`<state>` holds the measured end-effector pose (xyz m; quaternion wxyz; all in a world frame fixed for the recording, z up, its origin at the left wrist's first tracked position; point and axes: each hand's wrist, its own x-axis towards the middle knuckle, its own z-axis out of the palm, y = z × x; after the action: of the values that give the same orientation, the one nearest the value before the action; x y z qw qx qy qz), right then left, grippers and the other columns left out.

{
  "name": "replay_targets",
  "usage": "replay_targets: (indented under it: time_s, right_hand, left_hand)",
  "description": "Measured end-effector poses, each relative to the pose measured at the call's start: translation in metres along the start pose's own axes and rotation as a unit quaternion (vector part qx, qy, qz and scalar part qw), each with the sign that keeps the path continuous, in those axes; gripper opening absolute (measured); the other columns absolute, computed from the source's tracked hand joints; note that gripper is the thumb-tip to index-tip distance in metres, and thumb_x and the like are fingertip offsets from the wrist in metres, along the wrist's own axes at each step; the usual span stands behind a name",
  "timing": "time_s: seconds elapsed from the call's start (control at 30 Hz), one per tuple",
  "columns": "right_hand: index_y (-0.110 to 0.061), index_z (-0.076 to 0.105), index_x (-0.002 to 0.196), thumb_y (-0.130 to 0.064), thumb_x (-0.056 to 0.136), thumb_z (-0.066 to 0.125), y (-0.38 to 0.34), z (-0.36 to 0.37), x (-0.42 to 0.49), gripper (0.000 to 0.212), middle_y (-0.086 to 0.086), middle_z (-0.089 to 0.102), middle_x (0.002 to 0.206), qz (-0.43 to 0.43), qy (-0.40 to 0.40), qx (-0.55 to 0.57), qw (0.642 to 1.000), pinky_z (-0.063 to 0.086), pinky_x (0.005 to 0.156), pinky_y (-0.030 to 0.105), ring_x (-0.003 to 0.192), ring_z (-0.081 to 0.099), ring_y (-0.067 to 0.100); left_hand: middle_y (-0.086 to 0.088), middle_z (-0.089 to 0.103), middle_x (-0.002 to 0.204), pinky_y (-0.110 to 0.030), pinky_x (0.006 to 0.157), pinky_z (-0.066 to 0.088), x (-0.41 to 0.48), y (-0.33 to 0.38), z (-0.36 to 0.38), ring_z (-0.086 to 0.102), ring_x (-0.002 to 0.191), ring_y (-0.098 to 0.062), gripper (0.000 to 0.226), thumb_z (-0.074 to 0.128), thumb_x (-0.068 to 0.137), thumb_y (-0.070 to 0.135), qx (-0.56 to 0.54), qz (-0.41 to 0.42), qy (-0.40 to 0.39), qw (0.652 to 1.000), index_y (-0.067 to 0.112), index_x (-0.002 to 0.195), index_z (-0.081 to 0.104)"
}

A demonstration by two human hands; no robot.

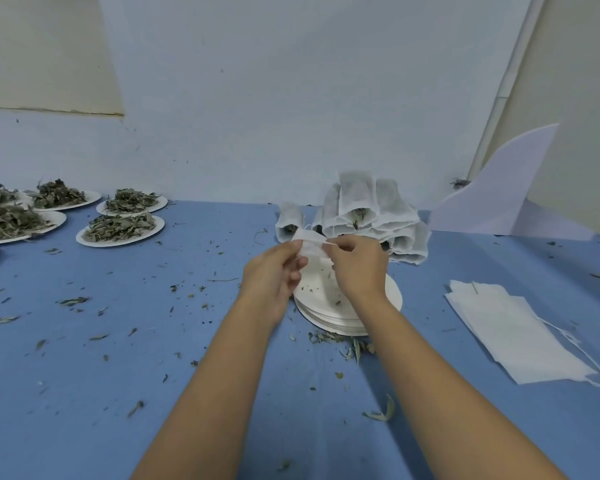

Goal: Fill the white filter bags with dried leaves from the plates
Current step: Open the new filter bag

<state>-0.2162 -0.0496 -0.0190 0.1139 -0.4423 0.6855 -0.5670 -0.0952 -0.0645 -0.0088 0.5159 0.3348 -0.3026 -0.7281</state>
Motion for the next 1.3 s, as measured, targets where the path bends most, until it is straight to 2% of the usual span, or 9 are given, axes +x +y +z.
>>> replay_targets:
  time_s: [0.1,0.23,0.6,0.73,0.87,0.97,1.13,1.23,1.3]
  right_hand:
    - [-0.016,0.066,0.074,-0.011,0.082,0.068,-0.012,0.000,0.007,0.010,-0.002,0.060,0.068,0.140,-0.046,0.118,0.982,0.039,0.049,0.023,0.051,0.049,0.011]
    - [-0.011,0.048,0.074,-0.003,0.087,0.052,-0.026,0.004,0.013,0.015,0.000,0.048,0.060,0.319,-0.204,0.344,0.859,0.014,0.031,0.016,0.035,0.023,0.006]
    - [-0.012,0.045,0.074,-0.011,0.071,0.052,-0.038,0.045,0.012,0.008,0.000,0.039,0.068,0.338,-0.238,0.589,0.694,0.018,0.048,0.019,0.054,0.027,0.011]
    - [-0.012,0.047,0.072,-0.008,0.066,0.059,-0.044,0.056,0.011,0.014,0.000,0.040,0.063,0.311,-0.235,0.561,0.731,0.019,0.052,0.021,0.052,0.032,0.010]
    - [-0.014,0.052,0.068,-0.002,0.078,0.056,-0.053,0.061,0.012,0.016,-0.002,0.045,0.066,0.210,-0.244,0.308,0.895,0.024,0.046,0.021,0.053,0.036,0.010]
    - [-0.011,0.056,0.077,-0.016,0.084,0.058,-0.059,0.071,0.010,0.009,0.001,0.046,0.066,0.143,-0.183,0.166,0.958,0.032,0.049,0.025,0.057,0.043,0.015]
    - [-0.010,0.051,0.105,-0.012,0.093,0.042,-0.061,0.103,0.006,0.015,0.000,0.057,0.083,-0.022,-0.125,0.023,0.992,0.052,0.066,0.039,0.078,0.066,0.030]
    - [-0.004,0.047,0.131,-0.009,0.097,0.039,-0.064,0.131,0.003,0.035,0.014,0.062,0.111,-0.103,-0.199,-0.020,0.974,0.052,0.083,0.046,0.094,0.064,0.032]
    - [-0.013,0.039,0.142,-0.025,0.096,0.052,-0.069,0.150,0.002,0.049,0.004,0.056,0.130,-0.092,-0.275,0.059,0.955,0.051,0.085,0.029,0.105,0.060,0.019]
  left_hand:
    - [-0.004,0.058,0.062,-0.015,0.032,0.030,0.003,0.004,-0.009,0.052,0.042,-0.010,0.010,0.053,0.088,0.002,-0.068,-0.077,-0.056,0.993,0.003,0.079,0.056]
    - [-0.005,0.056,0.070,-0.018,0.037,0.028,0.012,0.004,-0.020,0.046,0.049,-0.013,0.016,0.045,0.093,0.011,-0.144,-0.096,-0.065,0.983,0.007,0.079,0.053]
    - [0.003,0.035,0.052,-0.018,0.039,0.015,0.031,0.035,-0.027,0.024,0.036,-0.008,0.020,0.050,0.090,0.017,-0.061,-0.032,-0.081,0.994,0.012,0.071,0.045]
    - [0.003,0.040,0.053,-0.017,0.035,0.018,0.036,0.041,-0.025,0.025,0.039,-0.007,0.011,0.053,0.084,0.001,0.132,0.023,0.004,0.991,0.010,0.079,0.049]
    - [0.000,0.047,0.065,-0.019,0.038,0.031,0.039,0.049,-0.028,0.039,0.045,-0.011,0.010,0.059,0.087,0.013,0.176,0.107,0.086,0.975,0.014,0.079,0.054]
    - [0.000,0.055,0.074,-0.029,0.048,0.046,0.040,0.050,-0.035,0.055,0.055,-0.018,0.009,0.058,0.087,0.016,0.291,0.232,0.138,0.918,0.017,0.084,0.051]
    - [-0.002,0.052,0.095,-0.026,0.063,0.033,0.051,0.049,-0.058,0.048,0.077,-0.018,0.019,0.049,0.088,0.003,0.517,0.357,0.191,0.754,0.010,0.106,0.052]
    - [-0.009,0.058,0.109,-0.015,0.070,0.030,0.062,0.063,-0.075,0.047,0.089,-0.014,0.024,0.044,0.090,0.001,0.437,0.394,0.245,0.770,0.005,0.111,0.056]
    - [-0.009,0.060,0.117,-0.020,0.082,0.039,0.071,0.081,-0.090,0.054,0.101,-0.018,0.030,0.039,0.097,0.007,0.371,0.404,0.278,0.788,0.005,0.119,0.057]
